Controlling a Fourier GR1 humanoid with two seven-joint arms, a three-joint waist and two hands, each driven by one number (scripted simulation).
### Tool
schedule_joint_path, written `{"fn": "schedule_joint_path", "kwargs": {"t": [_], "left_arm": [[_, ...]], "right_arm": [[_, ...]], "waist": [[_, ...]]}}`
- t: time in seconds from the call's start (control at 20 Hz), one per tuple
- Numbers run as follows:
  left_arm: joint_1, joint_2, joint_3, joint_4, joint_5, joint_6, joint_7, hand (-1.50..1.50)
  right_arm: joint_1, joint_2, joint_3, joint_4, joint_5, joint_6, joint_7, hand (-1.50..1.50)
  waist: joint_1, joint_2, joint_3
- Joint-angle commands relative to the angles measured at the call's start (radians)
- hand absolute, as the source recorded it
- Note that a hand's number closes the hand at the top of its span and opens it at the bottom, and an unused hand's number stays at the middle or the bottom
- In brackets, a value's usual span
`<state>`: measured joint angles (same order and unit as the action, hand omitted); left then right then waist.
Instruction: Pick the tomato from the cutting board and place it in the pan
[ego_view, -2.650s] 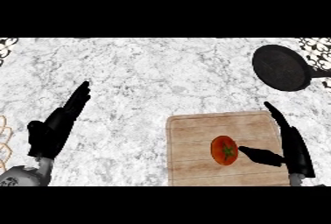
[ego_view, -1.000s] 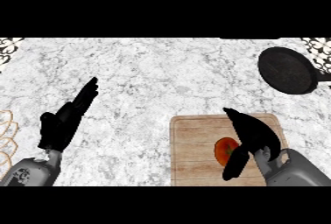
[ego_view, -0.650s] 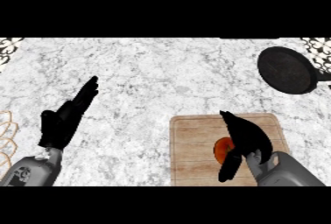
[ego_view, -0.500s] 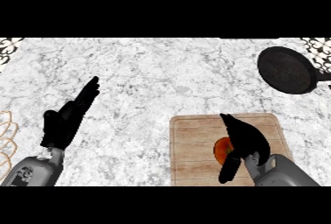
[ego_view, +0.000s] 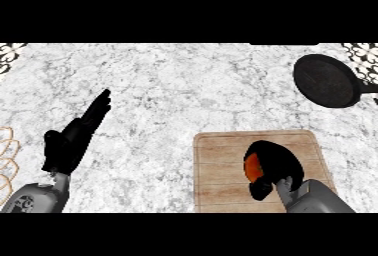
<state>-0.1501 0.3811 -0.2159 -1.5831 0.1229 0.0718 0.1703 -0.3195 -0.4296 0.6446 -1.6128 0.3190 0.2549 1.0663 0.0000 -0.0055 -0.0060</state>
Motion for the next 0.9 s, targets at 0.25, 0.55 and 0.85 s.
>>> {"fn": "schedule_joint_path", "kwargs": {"t": [0.25, 0.55, 0.85], "left_arm": [[-0.026, -0.043, 0.024, 0.022, -0.047, -0.017, 0.010, 0.00], [0.022, -0.055, 0.057, 0.004, -0.040, -0.046, -0.014, 0.00], [0.033, -0.040, 0.058, -0.059, -0.050, -0.040, 0.042, 0.00]], "right_arm": [[-0.029, 0.080, -0.035, 0.042, 0.018, 0.124, 0.081, 1.50], [0.081, -0.002, 0.004, -0.047, 0.231, -0.024, -0.220, 1.50], [0.169, -0.107, 0.016, -0.209, 0.367, -0.205, -0.433, 1.50]], "waist": [[0.002, 0.005, 0.006], [0.000, 0.004, 0.006], [-0.007, 0.000, 0.007]]}}
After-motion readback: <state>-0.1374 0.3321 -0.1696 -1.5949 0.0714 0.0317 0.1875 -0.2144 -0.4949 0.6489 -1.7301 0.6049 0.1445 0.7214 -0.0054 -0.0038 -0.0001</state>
